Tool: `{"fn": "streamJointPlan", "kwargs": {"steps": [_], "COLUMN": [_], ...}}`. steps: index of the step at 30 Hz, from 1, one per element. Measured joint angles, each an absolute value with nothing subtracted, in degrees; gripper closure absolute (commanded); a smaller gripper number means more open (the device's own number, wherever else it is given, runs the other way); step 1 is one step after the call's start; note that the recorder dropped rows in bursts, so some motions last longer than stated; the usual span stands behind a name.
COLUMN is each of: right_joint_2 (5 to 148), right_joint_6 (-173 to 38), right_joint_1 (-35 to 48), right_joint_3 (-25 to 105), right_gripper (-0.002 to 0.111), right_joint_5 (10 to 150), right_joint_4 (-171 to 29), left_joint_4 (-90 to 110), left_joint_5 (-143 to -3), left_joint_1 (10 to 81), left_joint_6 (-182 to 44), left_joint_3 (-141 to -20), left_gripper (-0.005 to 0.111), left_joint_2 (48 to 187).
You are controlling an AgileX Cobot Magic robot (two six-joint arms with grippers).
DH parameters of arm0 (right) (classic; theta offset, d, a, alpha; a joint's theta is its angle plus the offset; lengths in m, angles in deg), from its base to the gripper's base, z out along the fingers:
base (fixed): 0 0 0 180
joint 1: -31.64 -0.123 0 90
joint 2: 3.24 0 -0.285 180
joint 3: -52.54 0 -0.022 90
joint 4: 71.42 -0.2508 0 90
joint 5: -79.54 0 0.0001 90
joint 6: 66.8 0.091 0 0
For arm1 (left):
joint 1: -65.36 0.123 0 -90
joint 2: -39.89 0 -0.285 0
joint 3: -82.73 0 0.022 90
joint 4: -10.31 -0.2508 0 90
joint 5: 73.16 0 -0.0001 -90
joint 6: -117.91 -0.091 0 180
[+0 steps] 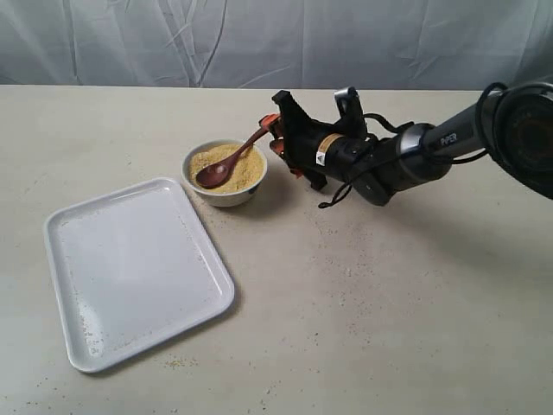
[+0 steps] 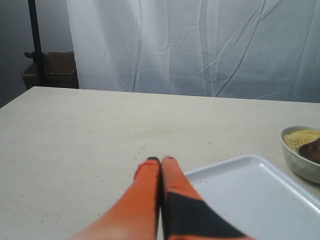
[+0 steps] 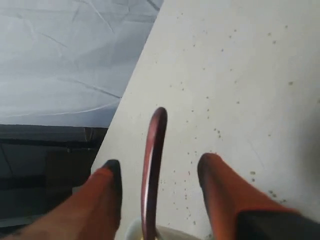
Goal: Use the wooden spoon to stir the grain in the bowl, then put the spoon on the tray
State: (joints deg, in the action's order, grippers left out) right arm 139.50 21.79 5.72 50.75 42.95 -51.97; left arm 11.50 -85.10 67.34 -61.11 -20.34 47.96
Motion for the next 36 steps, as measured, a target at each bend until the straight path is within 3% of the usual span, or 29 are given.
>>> {"fn": "streamJointPlan", "kwargs": {"steps": [9,11,15,16,24,32,36], "right_joint_2": [143.1,143.8,144.2,144.2,144.2,144.2,141.7], "right_joint_6": [23.2,23.7,24.0,24.1,23.0,13.7,3.3], "right_joint_1": [5.7,5.7,5.7,5.7,5.7,5.7,6.2], "right_joint_3": [54.6,56.0,56.5,56.6,56.7,56.7,56.7], "right_gripper": [0.062,0.073,0.106,0.108,0.101,0.101,0.102], "right_joint_5": [39.5,39.5,39.5,39.5,37.3,14.5,11.4], "right_joint_4": [-53.4,-52.8,-52.4,-52.3,-54.7,-60.8,-55.6], "left_joint_4": [11.5,11.5,11.5,11.5,11.5,11.5,11.5], "left_joint_5": [-85.1,-85.1,-85.1,-85.1,-85.1,-85.1,-85.1], "left_joint_1": [67.3,67.3,67.3,67.3,67.3,67.3,67.3], "left_joint_6": [-61.1,-61.1,-61.1,-61.1,-61.1,-61.1,-61.1], "left_joint_3": [-20.3,-20.3,-20.3,-20.3,-20.3,-20.3,-20.3], "left_gripper": [0.107,0.107,0.107,0.107,0.107,0.107,0.107], "left_joint_2": [48.0,48.0,48.0,48.0,48.0,48.0,48.0]}}
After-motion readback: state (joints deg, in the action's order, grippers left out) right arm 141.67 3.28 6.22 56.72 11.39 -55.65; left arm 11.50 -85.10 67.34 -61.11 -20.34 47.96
